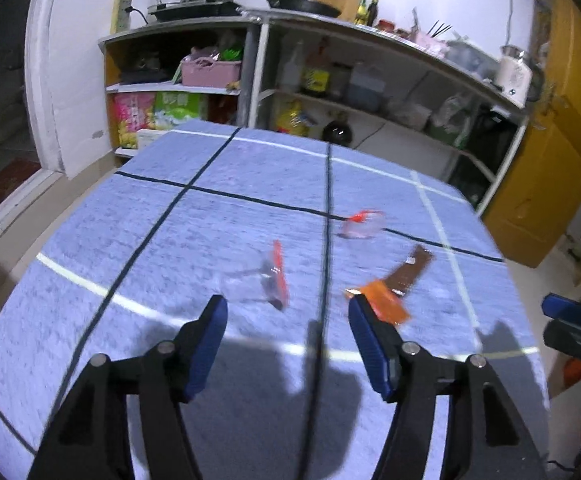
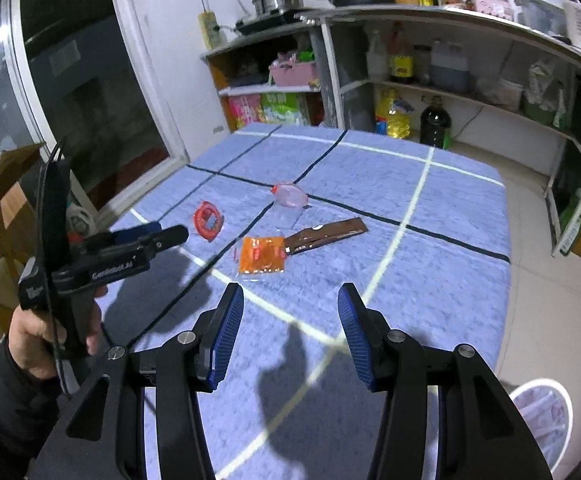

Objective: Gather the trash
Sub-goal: 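Return to the table and grasp the clear plastic cup with left tool, then grasp the orange packet with the right tool and lift it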

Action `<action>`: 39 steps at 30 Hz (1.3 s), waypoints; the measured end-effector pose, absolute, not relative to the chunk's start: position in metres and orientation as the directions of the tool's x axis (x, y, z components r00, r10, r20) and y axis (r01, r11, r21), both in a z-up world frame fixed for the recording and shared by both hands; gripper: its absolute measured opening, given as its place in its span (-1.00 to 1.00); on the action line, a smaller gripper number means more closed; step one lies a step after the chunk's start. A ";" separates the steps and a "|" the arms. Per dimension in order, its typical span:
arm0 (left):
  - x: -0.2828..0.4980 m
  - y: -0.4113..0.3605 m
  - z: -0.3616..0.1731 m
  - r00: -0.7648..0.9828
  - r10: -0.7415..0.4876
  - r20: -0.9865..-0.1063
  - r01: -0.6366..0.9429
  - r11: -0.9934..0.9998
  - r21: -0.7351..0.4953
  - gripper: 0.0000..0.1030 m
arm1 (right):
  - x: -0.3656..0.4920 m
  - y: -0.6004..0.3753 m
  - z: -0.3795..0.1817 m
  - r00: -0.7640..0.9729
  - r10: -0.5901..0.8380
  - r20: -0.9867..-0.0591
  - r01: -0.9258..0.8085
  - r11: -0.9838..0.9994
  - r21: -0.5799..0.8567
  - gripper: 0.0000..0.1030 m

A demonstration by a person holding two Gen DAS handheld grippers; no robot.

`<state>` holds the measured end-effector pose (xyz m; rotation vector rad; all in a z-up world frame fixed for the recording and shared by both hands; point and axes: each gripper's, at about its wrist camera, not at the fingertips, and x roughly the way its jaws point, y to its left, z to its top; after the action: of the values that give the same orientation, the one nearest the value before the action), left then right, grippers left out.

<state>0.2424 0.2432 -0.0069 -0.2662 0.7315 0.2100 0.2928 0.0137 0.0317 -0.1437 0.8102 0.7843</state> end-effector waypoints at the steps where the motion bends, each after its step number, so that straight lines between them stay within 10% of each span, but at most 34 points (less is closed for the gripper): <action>1: 0.249 0.247 -0.010 0.719 0.092 -0.689 -0.280 0.945 -0.166 0.30 | 0.296 0.017 0.030 0.425 0.573 -0.701 -0.678 0.715 0.173 -0.03; 10: 0.278 0.265 -0.030 0.681 0.086 -0.728 -0.299 0.939 -0.169 0.29 | 0.319 0.054 0.007 0.369 0.563 -0.740 -0.712 0.683 0.164 -0.03; 14: 0.283 0.263 -0.037 0.663 0.087 -0.744 -0.292 0.945 -0.149 -0.15 | 0.323 0.065 -0.002 0.353 0.557 -0.752 -0.728 0.668 0.153 -0.03; 39: 0.240 0.294 -0.026 0.716 0.063 -0.695 -0.295 0.930 -0.220 -0.15 | 0.341 0.151 -0.046 0.372 0.443 -0.816 -0.772 0.635 -0.007 0.02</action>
<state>0.2397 0.2944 -0.0264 -0.3288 0.7496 0.2023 0.3405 0.1510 -0.0456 -0.4262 0.8866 0.8096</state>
